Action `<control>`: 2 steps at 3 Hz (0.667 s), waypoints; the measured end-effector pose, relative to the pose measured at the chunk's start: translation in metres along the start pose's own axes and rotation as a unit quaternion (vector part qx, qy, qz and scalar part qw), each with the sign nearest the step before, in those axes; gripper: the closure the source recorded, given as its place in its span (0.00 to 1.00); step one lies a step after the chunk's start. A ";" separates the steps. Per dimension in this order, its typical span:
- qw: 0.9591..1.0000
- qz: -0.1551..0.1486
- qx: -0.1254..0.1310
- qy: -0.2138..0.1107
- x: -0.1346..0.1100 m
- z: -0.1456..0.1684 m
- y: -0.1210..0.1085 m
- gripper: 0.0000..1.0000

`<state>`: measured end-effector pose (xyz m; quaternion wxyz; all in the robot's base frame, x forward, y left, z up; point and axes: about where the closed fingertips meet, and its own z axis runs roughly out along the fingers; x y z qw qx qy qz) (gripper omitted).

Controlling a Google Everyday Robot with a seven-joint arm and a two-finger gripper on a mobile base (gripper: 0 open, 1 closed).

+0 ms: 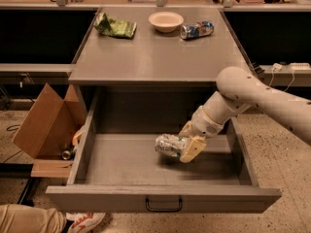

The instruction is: Place 7up can into top drawer

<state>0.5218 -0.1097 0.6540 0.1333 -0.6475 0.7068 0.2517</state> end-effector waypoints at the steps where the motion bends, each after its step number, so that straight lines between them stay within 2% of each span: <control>1: 1.000 0.000 0.000 0.000 0.000 0.000 0.000 0.04; 2: 1.000 0.000 0.000 0.000 0.000 0.000 0.000 0.00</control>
Offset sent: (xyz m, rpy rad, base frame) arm 0.0000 0.0000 0.0000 0.0000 0.0000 0.0000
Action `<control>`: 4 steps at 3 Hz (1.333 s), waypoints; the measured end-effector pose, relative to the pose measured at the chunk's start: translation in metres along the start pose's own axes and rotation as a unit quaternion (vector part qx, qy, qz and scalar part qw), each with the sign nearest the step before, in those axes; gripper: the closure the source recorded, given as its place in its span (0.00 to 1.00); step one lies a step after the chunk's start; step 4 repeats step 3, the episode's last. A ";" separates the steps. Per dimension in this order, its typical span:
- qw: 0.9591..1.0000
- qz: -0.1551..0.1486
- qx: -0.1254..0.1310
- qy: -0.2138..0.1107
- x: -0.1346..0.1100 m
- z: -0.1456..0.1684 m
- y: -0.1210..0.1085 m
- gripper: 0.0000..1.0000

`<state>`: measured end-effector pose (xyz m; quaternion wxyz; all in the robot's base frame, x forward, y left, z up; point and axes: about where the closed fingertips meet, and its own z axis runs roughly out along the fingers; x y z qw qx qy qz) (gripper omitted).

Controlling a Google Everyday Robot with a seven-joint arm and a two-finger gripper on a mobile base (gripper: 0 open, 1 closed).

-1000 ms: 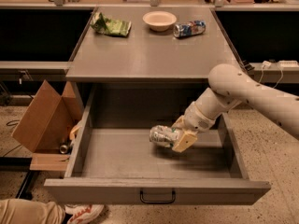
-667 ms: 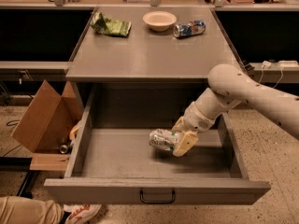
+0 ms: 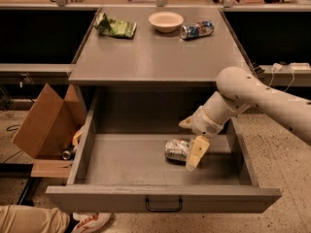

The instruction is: Place 7up can into top drawer

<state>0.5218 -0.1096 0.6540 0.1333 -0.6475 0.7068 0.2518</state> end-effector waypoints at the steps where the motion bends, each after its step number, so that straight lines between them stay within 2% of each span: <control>1: 1.000 0.000 0.000 0.000 0.000 0.000 0.000 0.00; 2: 0.999 -0.022 0.033 -0.014 -0.007 -0.025 0.007 0.00; 3: 0.993 -0.051 0.091 -0.046 -0.012 -0.069 0.015 0.00; 4: 0.993 -0.051 0.091 -0.046 -0.012 -0.069 0.015 0.00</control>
Offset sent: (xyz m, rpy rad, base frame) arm -0.0043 -0.0217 0.0693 0.0627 -0.2044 -0.0118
